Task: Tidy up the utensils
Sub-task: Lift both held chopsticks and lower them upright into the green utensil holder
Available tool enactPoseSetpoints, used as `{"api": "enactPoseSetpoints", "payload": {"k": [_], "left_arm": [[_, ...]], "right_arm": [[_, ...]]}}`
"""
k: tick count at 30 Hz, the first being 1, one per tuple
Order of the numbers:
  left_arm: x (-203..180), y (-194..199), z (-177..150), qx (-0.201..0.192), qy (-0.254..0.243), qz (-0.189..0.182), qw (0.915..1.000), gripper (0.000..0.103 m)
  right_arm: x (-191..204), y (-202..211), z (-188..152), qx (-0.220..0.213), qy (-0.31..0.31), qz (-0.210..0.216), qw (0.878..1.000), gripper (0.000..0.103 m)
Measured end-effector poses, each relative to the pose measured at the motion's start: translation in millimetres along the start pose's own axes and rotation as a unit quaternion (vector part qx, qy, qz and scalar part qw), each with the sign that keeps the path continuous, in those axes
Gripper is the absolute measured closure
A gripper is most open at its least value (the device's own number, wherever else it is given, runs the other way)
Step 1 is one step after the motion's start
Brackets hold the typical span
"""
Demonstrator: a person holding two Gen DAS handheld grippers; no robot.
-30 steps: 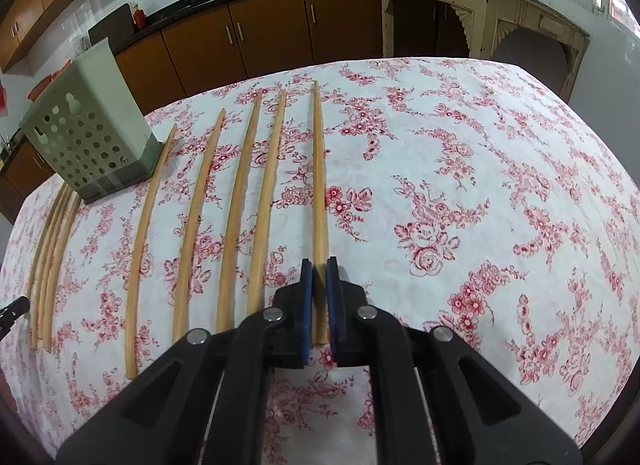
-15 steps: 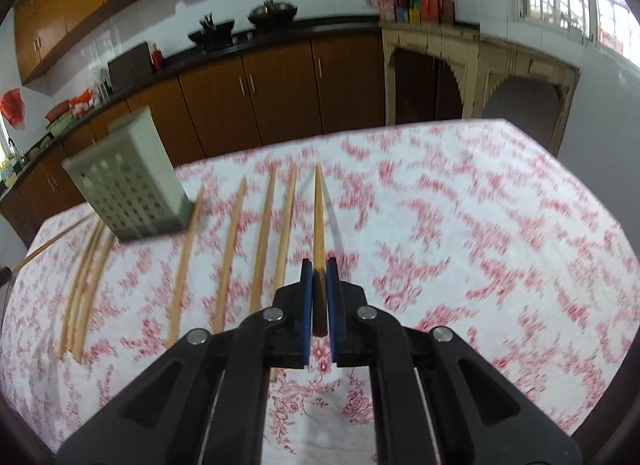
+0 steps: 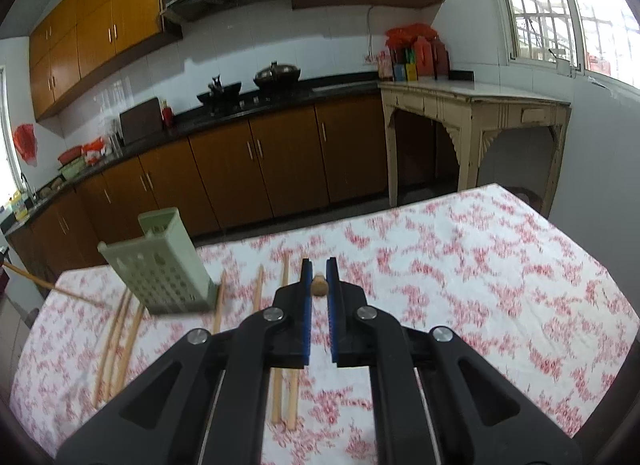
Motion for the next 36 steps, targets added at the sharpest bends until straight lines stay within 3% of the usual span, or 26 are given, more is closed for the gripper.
{"api": "enactPoseSetpoints", "payload": {"k": [7,25,31,36], "left_arm": [[-1.9,-4.7,31.3,-0.030,-0.002,0.005,0.9995,0.096],[-11.7,-14.7,63.4,-0.053,-0.007,0.009,0.9985,0.096],[-32.9,-12.9,97.1,-0.078,-0.016,-0.004,0.9968,0.096],[-63.8,-8.1,138.2,-0.118,-0.012,-0.020,0.9927,0.096]], "right_arm": [[-0.5,-3.3,37.2,-0.033,-0.009,0.000,0.999,0.095],[24.2,-18.6,83.7,-0.048,0.001,0.016,0.999,0.095],[41.0,-6.7,132.3,-0.080,-0.015,0.042,0.996,0.095],[67.0,9.4,179.5,-0.117,-0.031,0.088,0.989,0.095]]}}
Point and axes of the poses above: each gripper's, at about its wrist camera, not at the fingertips, and y roughly against the way its jaws point, x to its left, z to its top, the point moved 4 cm from there along -y, roughly the way its jaws point, and after that the axes turned 14 degrees about -x, right-handed, at the moved point
